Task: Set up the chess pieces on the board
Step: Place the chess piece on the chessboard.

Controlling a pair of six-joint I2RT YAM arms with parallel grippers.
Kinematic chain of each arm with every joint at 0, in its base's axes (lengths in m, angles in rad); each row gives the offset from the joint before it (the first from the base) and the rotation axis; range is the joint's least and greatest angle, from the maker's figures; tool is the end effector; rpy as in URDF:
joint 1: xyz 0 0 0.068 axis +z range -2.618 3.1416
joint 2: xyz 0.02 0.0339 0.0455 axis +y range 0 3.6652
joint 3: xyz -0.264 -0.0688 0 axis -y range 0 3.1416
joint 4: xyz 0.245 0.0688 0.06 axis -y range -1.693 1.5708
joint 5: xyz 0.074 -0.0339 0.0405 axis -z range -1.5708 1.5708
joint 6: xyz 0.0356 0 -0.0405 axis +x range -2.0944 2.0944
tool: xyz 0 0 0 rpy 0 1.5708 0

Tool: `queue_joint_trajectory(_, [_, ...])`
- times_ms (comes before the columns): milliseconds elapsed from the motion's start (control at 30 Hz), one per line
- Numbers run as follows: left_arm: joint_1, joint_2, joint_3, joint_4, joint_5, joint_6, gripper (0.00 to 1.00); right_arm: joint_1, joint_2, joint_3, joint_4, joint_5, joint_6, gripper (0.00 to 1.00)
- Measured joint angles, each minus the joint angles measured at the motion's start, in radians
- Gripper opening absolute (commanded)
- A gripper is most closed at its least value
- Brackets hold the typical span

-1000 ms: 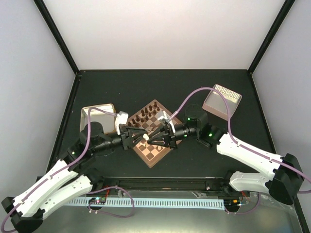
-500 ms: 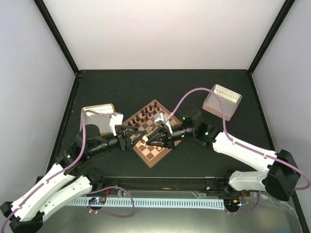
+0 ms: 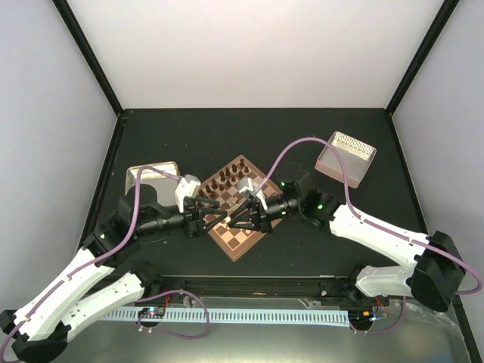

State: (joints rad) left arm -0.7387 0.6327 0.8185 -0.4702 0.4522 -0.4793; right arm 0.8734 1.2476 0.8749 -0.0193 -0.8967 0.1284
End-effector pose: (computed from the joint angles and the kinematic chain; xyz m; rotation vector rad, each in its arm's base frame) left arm 0.0920 -0.1048 0.3441 0.5989 1.9331 -1.2314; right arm 0.1554 0.2287 0.2937 -1.3420 1.6471 1.5028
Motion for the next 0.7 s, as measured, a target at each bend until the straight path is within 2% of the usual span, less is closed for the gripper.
queue_joint_trajectory(100, [0.0,-0.002,0.017,-0.019,0.028,0.024,0.41,0.0,-0.006,0.0,-0.006,-0.003,-0.008,0.11])
queue_joint_trajectory(367, [0.0,0.04,0.018,-0.063,0.106,0.035,0.38,0.0,-0.031,-0.005,-0.004,-0.018,-0.016,0.11])
queue_joint_trajectory(533, [0.0,0.065,0.018,-0.074,0.123,0.03,0.19,0.0,-0.035,-0.007,-0.002,-0.036,-0.016,0.11])
queue_joint_trajectory(700, [0.0,0.08,0.018,-0.075,0.134,0.035,0.04,-0.002,-0.035,-0.016,-0.005,-0.05,-0.015,0.11])
